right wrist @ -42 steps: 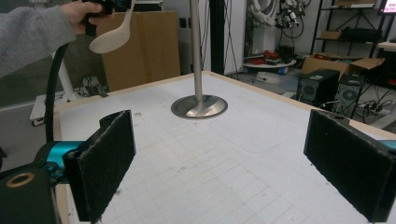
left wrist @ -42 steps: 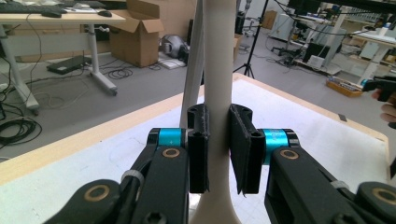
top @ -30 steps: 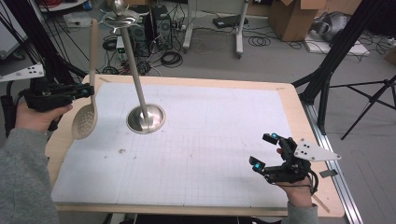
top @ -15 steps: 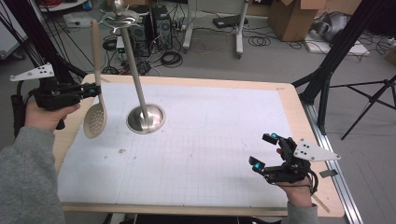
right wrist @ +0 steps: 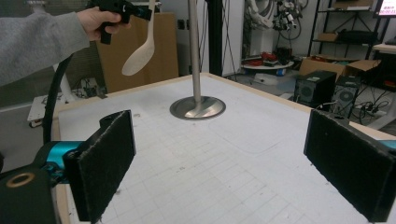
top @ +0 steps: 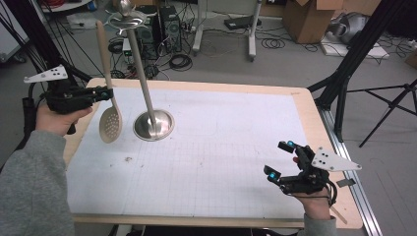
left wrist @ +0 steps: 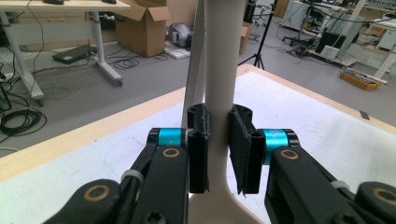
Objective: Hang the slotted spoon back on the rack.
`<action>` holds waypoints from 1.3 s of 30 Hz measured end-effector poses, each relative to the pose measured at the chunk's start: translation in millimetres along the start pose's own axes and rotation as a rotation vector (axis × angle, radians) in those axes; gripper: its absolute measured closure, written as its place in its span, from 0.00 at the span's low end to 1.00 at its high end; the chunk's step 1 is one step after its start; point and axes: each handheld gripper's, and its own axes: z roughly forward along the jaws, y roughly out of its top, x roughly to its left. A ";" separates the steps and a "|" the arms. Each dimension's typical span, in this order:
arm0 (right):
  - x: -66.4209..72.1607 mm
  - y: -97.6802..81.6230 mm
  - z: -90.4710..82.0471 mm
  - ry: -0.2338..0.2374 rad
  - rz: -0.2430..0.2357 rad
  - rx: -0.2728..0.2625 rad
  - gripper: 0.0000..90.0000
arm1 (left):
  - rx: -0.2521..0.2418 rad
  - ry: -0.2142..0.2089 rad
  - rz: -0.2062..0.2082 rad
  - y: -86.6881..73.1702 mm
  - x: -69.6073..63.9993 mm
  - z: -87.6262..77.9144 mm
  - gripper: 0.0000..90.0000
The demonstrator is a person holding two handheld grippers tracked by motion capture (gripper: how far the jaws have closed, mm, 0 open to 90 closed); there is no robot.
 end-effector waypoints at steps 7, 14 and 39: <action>0.5 -0.4 -0.4 -0.001 -0.004 0.002 0.09 | 0.004 0.002 0.001 0.6 -0.8 6.5 0.86; 0.7 -0.5 0.1 0.001 -0.006 0.004 0.09 | 0.014 0.031 0.013 0.2 -2.5 7.1 0.85; 1.5 -1.3 4.9 0.006 -0.005 0.011 0.09 | -0.100 0.114 0.056 -15.8 -17.3 -11.3 0.13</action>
